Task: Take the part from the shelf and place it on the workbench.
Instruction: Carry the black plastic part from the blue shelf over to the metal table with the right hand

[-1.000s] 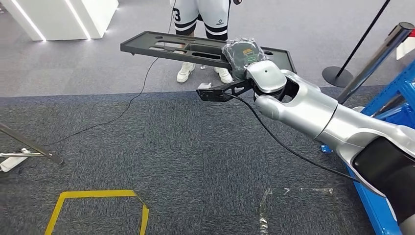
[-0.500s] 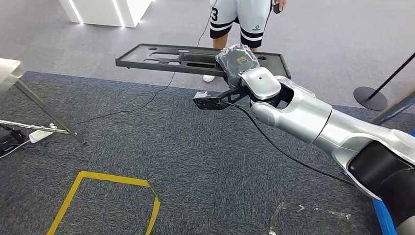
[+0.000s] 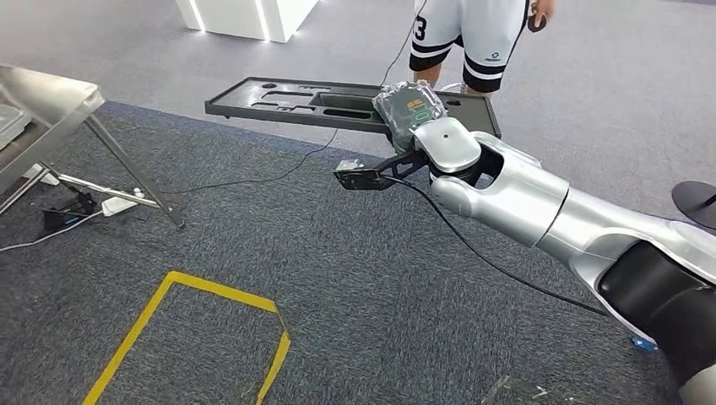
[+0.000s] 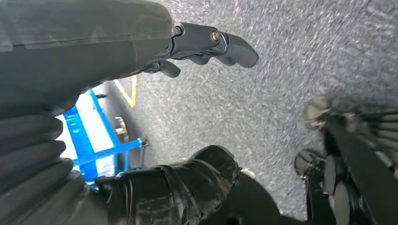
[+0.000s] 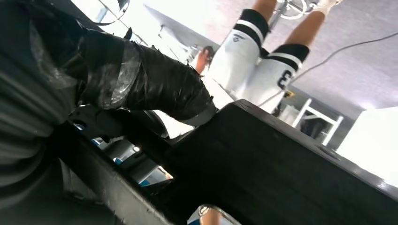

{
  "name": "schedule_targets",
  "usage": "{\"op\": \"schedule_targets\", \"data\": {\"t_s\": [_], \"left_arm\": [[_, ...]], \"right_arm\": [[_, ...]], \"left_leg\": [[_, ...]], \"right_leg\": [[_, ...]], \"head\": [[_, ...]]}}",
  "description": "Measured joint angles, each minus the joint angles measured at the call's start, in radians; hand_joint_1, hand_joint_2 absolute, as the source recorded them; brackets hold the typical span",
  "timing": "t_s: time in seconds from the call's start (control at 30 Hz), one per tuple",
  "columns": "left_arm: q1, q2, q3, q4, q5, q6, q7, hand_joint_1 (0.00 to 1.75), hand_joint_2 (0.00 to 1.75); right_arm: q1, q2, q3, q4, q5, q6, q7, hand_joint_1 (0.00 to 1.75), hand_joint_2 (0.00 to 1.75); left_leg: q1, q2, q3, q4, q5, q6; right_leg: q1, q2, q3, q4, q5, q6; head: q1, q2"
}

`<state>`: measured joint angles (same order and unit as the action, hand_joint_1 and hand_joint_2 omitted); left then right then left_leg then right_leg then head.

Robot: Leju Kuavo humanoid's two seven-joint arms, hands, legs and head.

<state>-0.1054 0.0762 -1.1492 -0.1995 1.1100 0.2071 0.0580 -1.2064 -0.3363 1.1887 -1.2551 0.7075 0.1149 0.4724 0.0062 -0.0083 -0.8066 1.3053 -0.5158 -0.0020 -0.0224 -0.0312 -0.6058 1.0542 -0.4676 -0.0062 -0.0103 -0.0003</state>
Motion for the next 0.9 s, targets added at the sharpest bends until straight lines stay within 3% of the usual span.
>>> {"op": "schedule_targets", "data": {"t_s": [0.03, 0.07, 0.1, 0.17, 0.23, 0.3, 0.33, 0.4, 0.47, 0.5, 0.53, 0.57, 0.6, 0.67, 0.73, 0.8, 0.83, 0.9], "left_arm": [[0.0, 0.0, -0.002, 0.0, 0.0, 0.0, 0.0, 0.0, 1.75], [0.0, 0.0, -0.003, 0.0, -0.001, -0.002, 0.0, 0.0, 1.75], [0.001, 0.0, -0.004, 0.0, -0.002, -0.003, 0.0, 0.0, 1.75], [-0.001, -0.001, -0.005, 0.0, 0.001, -0.005, 0.003, 0.0, 1.75], [-0.003, -0.001, -0.005, 0.0, 0.012, -0.001, 0.014, 0.0, 1.75], [-0.003, -0.001, -0.005, 0.0, 0.023, 0.003, 0.031, 0.0, 1.75], [-0.002, -0.002, -0.005, 0.0, 0.026, 0.004, 0.038, 0.0, 1.75], [-0.001, -0.003, -0.006, 0.0, 0.026, 0.003, 0.048, 0.0, 1.75], [-0.003, -0.004, -0.006, 0.0, 0.016, 0.003, 0.051, 0.0, 1.75], [-0.005, -0.004, -0.006, 0.0, 0.009, 0.004, 0.051, 0.0, 1.75], [-0.007, -0.004, -0.007, 0.0, 0.002, 0.006, 0.049, 0.0, 1.75], [-0.009, -0.004, -0.008, 0.0, -0.005, 0.007, 0.046, 0.0, 1.75], [-0.009, -0.004, -0.009, 0.0, -0.012, 0.01, 0.041, 0.0, 1.75], [-0.008, -0.004, -0.01, 0.0, -0.026, 0.02, 0.027, 0.0, 1.75], [-0.008, -0.004, -0.012, 0.0, -0.042, 0.04, -0.001, 0.0, 1.75], [-0.005, -0.004, -0.014, 0.0, -0.05, 0.062, -0.041, 0.0, 1.75], [-0.002, -0.005, -0.016, 0.0, -0.047, 0.067, -0.056, 0.0, 1.75], [0.002, -0.008, -0.016, 0.0, -0.027, 0.052, -0.066, 0.0, 1.75]], "right_arm": [[0.001, 0.0, 0.0, 0.0, 0.0, 0.0, -0.001, 1.75, 1.75], [0.0, 0.001, 0.0, 0.0, 0.001, 0.0, -0.001, 1.75, 1.75], [0.0, 0.001, 0.0, -0.001, 0.002, 0.001, -0.002, 1.75, 1.75], [-0.005, 0.002, 0.0, -0.001, 0.005, 0.003, -0.005, 1.75, 1.75], [-0.008, 0.002, 0.0, -0.001, 0.008, 0.006, -0.006, 1.75, 1.75], [-0.007, 0.006, 0.0, -0.002, 0.012, 0.011, -0.006, 1.75, 1.75], [-0.005, 0.007, 0.0, -0.002, 0.013, 0.013, -0.006, 1.75, 1.75], [-0.005, 0.01, 0.0, -0.002, 0.018, 0.016, -0.005, 1.75, 1.75], [-0.003, 0.009, 0.0, -0.004, 0.023, 0.019, -0.004, 1.75, 1.75], [0.0, 0.009, 0.0, -0.004, 0.026, 0.021, -0.004, 1.75, 1.75], [0.005, 0.008, 0.0, -0.004, 0.028, 0.023, -0.003, 1.75, 1.75], [0.011, 0.007, 0.0, -0.004, 0.031, 0.024, -0.002, 1.75, 1.75], [0.015, 0.006, 0.0, -0.004, 0.033, 0.024, -0.002, 1.75, 1.75], [0.018, 0.005, 0.0, -0.004, 0.036, 0.025, -0.001, 1.75, 1.75], [0.02, 0.002, 0.0, -0.008, 0.038, 0.027, 0.004, 1.75, 1.75], [0.024, -0.002, 0.0, -0.015, 0.038, 0.033, 0.012, 1.75, 1.75], [0.026, -0.004, 0.0, -0.02, 0.039, 0.035, 0.016, 1.75, 1.75], [0.026, -0.009, 0.0, -0.03, 0.04, 0.038, 0.02, 1.75, 1.75]], "left_leg": [[0.001, 0.002, -0.007, 0.01, 0.006, 0.001], [0.001, 0.006, 0.01, -0.024, 0.031, 0.003], [0.0, 0.014, 0.042, -0.086, 0.065, 0.007], [-0.013, 0.049, 0.111, -0.214, 0.105, 0.016], [-0.027, 0.064, 0.134, -0.261, 0.105, 0.024], [-0.03, 0.043, 0.137, -0.271, 0.107, 0.032], [-0.029, 0.032, 0.141, -0.278, 0.11, 0.036], [-0.022, 0.014, 0.152, -0.293, 0.114, 0.047], [-0.021, -0.006, 0.156, -0.295, 0.113, 0.057], [-0.021, -0.019, 0.157, -0.293, 0.111, 0.06], [-0.02, -0.034, 0.159, -0.292, 0.109, 0.06], [-0.018, -0.049, 0.16, -0.288, 0.106, 0.06], [-0.016, -0.065, 0.162, -0.282, 0.102, 0.057], [-0.011, -0.093, 0.159, -0.262, 0.088, 0.046], [-0.008, -0.117, 0.149, -0.247, 0.08, 0.035], [-0.004, -0.141, 0.143, -0.248, 0.082, 0.027], [-0.003, -0.141, 0.141, -0.247, 0.082, 0.024], [-0.006, -0.09, 0.125, -0.21, 0.062, 0.016]], "right_leg": [[0.002, -0.011, 0.002, 0.0, -0.002, -0.001], [0.003, -0.023, 0.005, 0.0, -0.005, 0.0], [0.004, -0.034, 0.009, 0.0, -0.009, 0.001], [0.007, -0.055, 0.017, -0.003, -0.016, 0.005], [0.009, -0.074, 0.023, -0.009, -0.02, 0.013], [0.009, -0.09, 0.029, -0.014, -0.024, 0.023], [0.007, -0.082, 0.029, -0.01, -0.03, 0.027], [0.005, -0.032, 0.0, 0.052, -0.063, 0.03], [0.006, 0.018, -0.071, 0.182, -0.114, 0.028], [0.006, 0.027, -0.107, 0.239, -0.129, 0.027], [0.006, 0.031, -0.13, 0.266, -0.124, 0.028], [0.004, 0.033, -0.134, 0.254, -0.101, 0.029], [0.002, 0.039, -0.12, 0.208, -0.063, 0.031], [-0.009, 0.081, -0.072, 0.081, 0.001, 0.036], [-0.013, 0.115, -0.043, 0.019, 0.014, 0.037], [-0.009, 0.101, -0.037, 0.015, 0.01, 0.029], [-0.009, 0.089, -0.033, 0.013, 0.01, 0.023], [-0.01, 0.066, -0.023, 0.006, 0.009, 0.012]], "head": [[0.0, 0.0], [0.0, 0.0], [0.0, 0.0], [0.0, 0.0], [0.001, 0.0], [0.001, 0.0], [0.002, 0.0], [0.006, 0.0], [0.008, 0.0], [0.008, 0.0], [0.008, 0.0], [0.008, 0.0], [0.009, 0.0], [0.009, 0.0], [0.008, 0.0], [0.009, 0.0], [0.01, 0.0], [0.004, 0.0]]}}
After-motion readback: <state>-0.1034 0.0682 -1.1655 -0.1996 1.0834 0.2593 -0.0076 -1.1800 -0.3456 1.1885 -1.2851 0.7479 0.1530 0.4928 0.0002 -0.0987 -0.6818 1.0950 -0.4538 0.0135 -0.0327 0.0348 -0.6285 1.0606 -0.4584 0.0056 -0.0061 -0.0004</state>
